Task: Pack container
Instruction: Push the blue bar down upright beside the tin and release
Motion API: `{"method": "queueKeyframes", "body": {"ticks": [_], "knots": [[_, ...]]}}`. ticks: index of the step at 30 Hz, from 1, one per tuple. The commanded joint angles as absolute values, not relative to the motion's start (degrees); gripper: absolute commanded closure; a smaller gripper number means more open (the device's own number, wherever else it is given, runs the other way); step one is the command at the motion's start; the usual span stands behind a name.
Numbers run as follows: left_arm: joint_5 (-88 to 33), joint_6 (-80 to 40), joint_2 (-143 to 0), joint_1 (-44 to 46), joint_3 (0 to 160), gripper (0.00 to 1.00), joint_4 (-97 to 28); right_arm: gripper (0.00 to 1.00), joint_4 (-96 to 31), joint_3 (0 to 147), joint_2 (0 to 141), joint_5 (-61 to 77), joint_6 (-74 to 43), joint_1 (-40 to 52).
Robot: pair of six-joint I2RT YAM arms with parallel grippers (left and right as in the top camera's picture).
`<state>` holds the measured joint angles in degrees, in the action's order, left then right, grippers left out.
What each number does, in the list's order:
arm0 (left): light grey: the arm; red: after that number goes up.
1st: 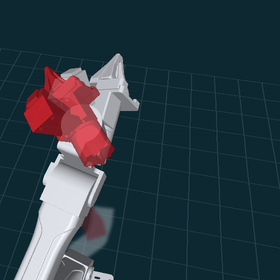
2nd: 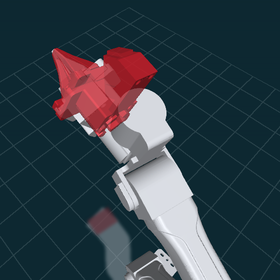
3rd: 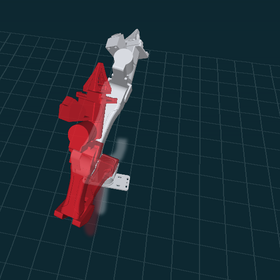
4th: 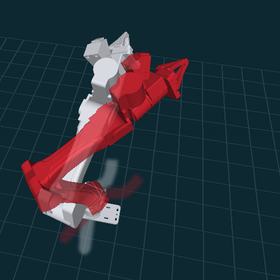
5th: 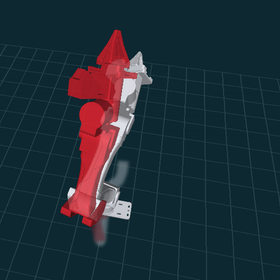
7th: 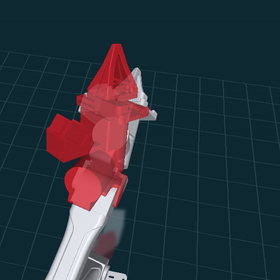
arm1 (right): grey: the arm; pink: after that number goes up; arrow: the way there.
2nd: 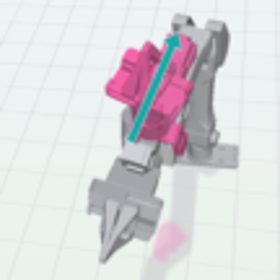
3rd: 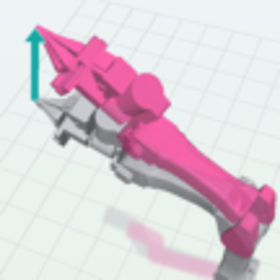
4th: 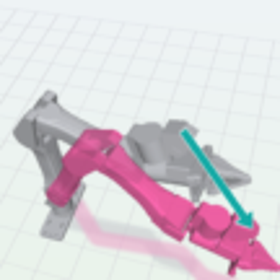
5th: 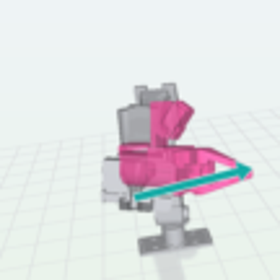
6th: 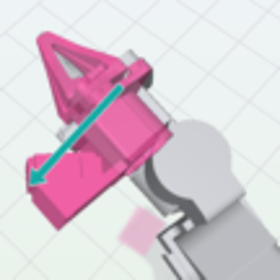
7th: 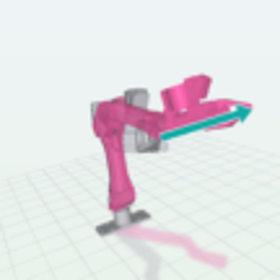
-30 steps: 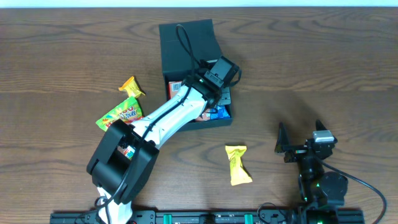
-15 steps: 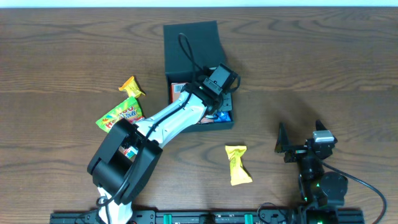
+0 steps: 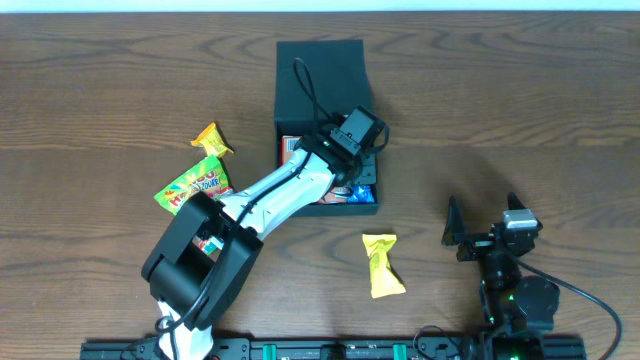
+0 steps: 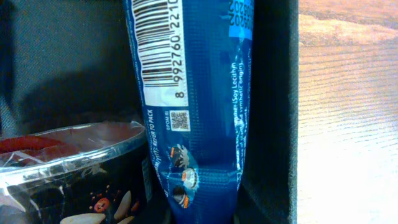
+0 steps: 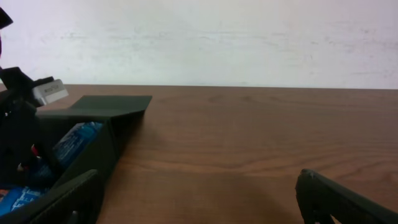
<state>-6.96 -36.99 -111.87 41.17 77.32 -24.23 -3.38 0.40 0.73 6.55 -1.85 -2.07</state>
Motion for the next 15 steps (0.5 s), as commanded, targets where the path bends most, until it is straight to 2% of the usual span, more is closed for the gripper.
{"method": "queueKeyframes", "body": {"ticks": [1, 4, 15], "knots": [[-5.6, -35.7, -111.8, 39.9, 77.4, 0.79, -24.6, 0.01, -3.7, 0.3, 0.6, 6.4, -1.2, -2.9], [-5.6, -35.7, -111.7, 39.6, 78.0, 0.73, -24.6, 0.01, -3.7, 0.3, 0.6, 6.4, -1.2, -2.9], [-5.5, -34.6, -111.7, 39.6, 82.3, 0.72, -26.0, 0.01, -3.7, 0.3, 0.6, 6.4, -1.2, -2.9]]}}
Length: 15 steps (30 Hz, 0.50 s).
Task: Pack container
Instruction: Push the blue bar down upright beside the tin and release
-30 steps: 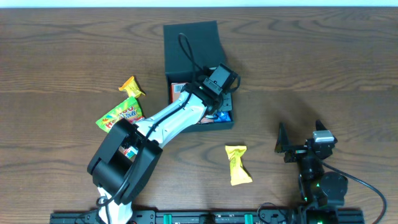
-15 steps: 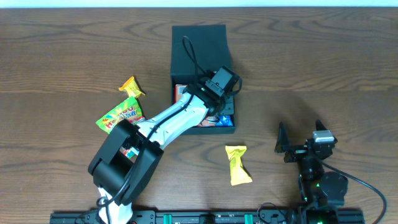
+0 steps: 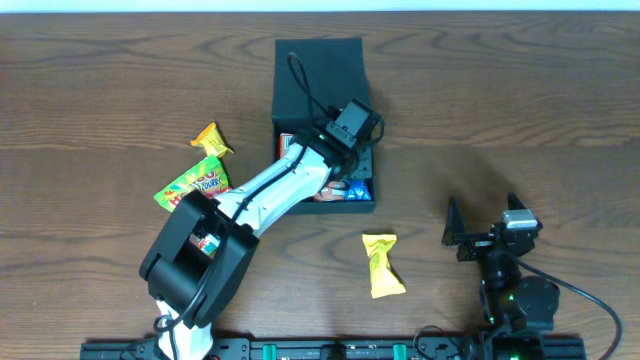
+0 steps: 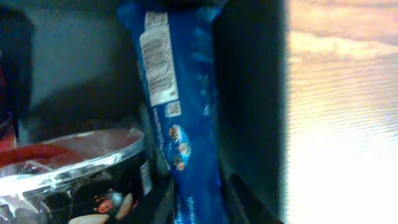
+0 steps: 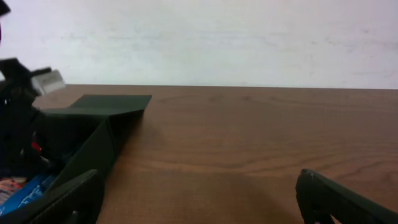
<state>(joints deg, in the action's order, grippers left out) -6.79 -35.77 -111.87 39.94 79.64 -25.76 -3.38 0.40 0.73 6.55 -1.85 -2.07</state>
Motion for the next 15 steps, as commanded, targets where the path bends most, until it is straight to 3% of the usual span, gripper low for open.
{"method": "queueKeyframes", "body": {"ticks": [1, 7, 15], "knots": [[-5.5, -34.6, -111.6, 39.6, 82.9, 0.72, -26.4, 0.01, -3.7, 0.3, 0.6, 6.4, -1.2, -2.9], [-4.7, -31.7, -110.7, 39.6, 85.8, 0.72, -30.5, 0.01, -3.7, 0.3, 0.6, 6.4, -1.2, -2.9], [-4.3, -31.7, -110.6, 40.5, 84.8, 0.82, -35.6, 0.01, -3.7, 0.3, 0.6, 6.4, -1.2, -2.9]]}}
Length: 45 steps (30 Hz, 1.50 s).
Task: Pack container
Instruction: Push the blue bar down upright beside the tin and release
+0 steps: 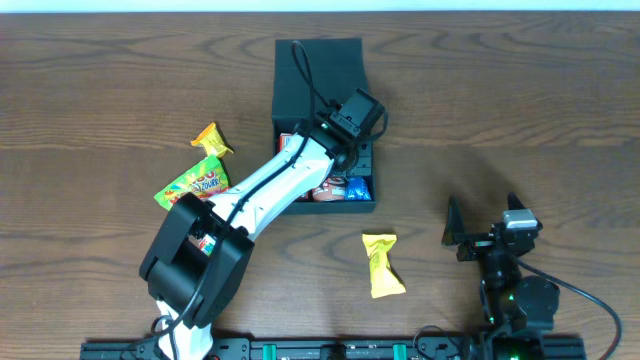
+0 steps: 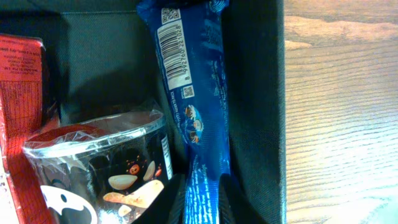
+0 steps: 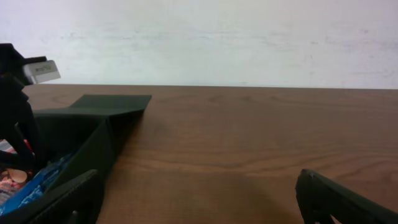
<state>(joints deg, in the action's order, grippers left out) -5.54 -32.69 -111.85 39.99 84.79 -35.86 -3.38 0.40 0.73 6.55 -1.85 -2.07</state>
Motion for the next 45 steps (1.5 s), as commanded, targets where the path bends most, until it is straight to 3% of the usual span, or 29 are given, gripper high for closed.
{"method": "queueKeyframes", "body": {"ticks": [1, 11, 39, 45], "knots": [[-4.2, -31.7, -110.6, 40.6, 84.4, 0.83, -35.1, 0.01, -3.7, 0.3, 0.6, 6.4, -1.2, -2.9], [-1.4, -31.7, -110.6, 42.5, 80.7, 0.88, -31.3, 0.01, -3.7, 0.3, 0.6, 6.4, -1.2, -2.9], [-1.6, -34.7, -112.2, 45.4, 77.3, 0.89, -29.9, 0.01, -3.7, 0.3, 0.6, 6.4, -1.2, -2.9], [-1.2, -30.5, -109.3, 44.3, 79.6, 0.89, -30.0, 0.01, -3.7, 0.3, 0.6, 6.4, -1.2, -2.9]]}}
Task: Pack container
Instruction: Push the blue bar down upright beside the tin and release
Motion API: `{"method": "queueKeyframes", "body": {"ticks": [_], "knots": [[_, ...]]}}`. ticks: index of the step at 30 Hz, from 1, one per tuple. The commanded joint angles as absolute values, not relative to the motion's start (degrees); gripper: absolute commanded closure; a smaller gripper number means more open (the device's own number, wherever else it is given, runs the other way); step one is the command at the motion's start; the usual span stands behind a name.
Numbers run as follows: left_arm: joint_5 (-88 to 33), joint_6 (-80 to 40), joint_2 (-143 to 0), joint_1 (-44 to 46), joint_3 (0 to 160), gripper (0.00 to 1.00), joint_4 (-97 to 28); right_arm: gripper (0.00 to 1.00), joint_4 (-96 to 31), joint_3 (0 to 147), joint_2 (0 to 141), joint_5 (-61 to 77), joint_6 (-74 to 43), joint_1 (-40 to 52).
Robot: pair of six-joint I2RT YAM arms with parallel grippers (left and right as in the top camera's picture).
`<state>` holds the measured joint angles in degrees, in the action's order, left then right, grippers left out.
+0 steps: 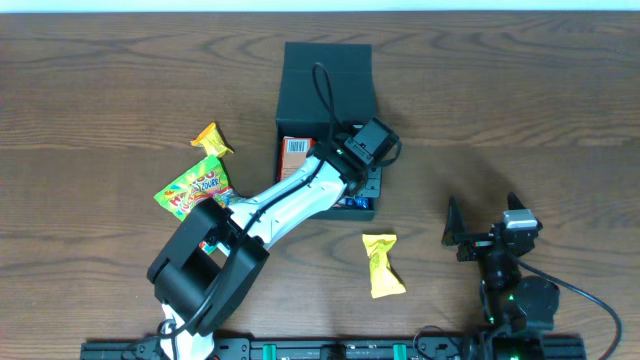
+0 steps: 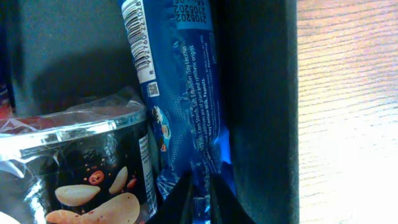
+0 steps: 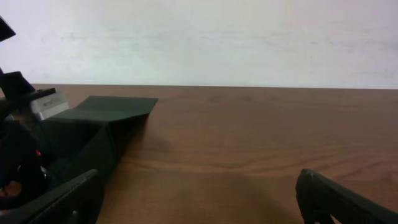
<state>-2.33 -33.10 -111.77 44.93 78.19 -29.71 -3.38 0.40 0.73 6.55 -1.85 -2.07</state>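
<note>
The black container (image 1: pixel 283 125) stands open mid-table with its lid (image 1: pixel 327 66) folded back. My left gripper (image 1: pixel 358 182) reaches into its right side. In the left wrist view the left gripper (image 2: pixel 199 198) is shut on the lower end of a blue snack packet (image 2: pixel 177 81), which stands against the container's right wall (image 2: pixel 261 106). A chips cup (image 2: pixel 74 168) sits beside the packet and a red box (image 1: pixel 295 158) lies at the left inside. My right gripper (image 1: pixel 481 226) rests open at the front right, and the right gripper (image 3: pixel 199 193) holds nothing.
A yellow candy packet (image 1: pixel 382 264) lies on the table in front of the container. An orange candy (image 1: pixel 210 138) and a green sweets bag (image 1: pixel 194 188) lie to the container's left. The left arm stretches diagonally from the front edge to the container.
My left fingers stood apart on either side of the blue packet; now they are shut on its lower end. The wrist sits lower and further right, and the container has shifted slightly right.
My left gripper was inside the container close to the blue packet. In the two moments that followed it stood open around the packet at the right wall, and the container shifted a little. Now it is shut on the packet. The right arm stayed still throughout.
</note>
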Motion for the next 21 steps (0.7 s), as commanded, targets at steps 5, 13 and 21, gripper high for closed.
{"method": "queueKeyframes", "body": {"ticks": [5, 13, 21], "knots": [[4.4, -25.6, -107.2, 43.0, 82.1, 0.88, -29.0, 0.01, -3.7, 0.3, 0.6, 6.4, -1.2, -2.9], [11.6, -17.1, -107.5, 41.8, 82.2, 0.88, -27.2, 0.01, -3.7, 0.3, 0.6, 6.4, -1.2, -2.9], [12.2, -14.1, -109.4, 40.2, 82.1, 0.89, -29.9, 0.01, -3.7, 0.3, 0.6, 6.4, -1.2, -2.9]]}}
